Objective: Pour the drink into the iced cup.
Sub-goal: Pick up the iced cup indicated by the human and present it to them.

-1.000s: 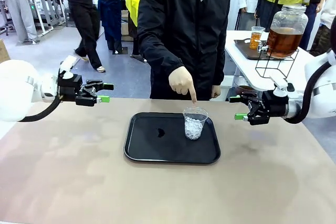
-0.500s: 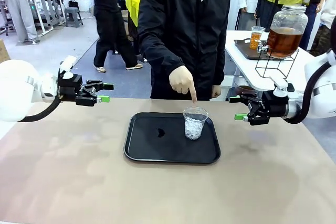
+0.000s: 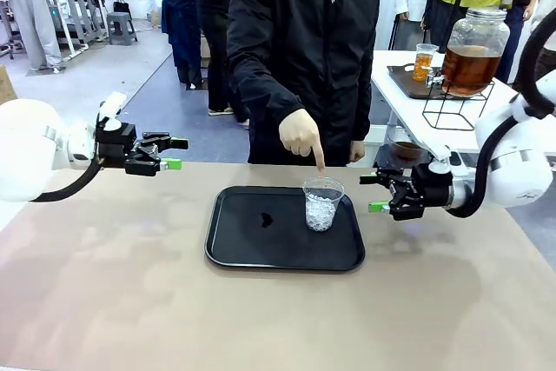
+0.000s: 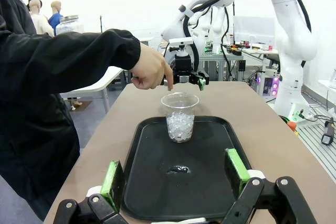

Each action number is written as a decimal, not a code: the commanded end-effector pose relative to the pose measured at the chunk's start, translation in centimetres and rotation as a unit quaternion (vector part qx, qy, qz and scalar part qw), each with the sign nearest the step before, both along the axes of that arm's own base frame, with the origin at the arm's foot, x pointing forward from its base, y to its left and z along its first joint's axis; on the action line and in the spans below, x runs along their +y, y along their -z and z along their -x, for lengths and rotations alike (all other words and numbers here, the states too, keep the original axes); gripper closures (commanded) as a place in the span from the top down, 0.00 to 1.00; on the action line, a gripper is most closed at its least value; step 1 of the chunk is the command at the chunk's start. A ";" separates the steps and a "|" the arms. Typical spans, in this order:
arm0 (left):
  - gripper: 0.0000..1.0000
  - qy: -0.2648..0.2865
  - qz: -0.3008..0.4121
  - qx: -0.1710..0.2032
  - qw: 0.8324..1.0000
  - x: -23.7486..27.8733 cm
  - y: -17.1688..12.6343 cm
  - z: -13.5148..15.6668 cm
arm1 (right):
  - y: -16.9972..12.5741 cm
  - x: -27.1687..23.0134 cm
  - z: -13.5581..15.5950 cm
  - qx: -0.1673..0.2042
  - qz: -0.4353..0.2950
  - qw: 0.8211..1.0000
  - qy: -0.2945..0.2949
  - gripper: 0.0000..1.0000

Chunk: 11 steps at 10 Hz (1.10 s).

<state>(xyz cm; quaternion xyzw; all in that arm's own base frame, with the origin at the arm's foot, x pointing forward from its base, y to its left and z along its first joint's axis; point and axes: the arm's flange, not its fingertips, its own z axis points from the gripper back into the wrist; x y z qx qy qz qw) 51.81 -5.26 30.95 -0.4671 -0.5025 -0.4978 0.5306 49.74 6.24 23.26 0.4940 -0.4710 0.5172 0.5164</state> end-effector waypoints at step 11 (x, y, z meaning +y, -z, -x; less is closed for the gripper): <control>1.00 -0.005 0.003 -0.002 1.000 -0.2 -0.3 0.0 | 3.7 3.0 -3.3 0.043 0.000 0.999 0.029 1.00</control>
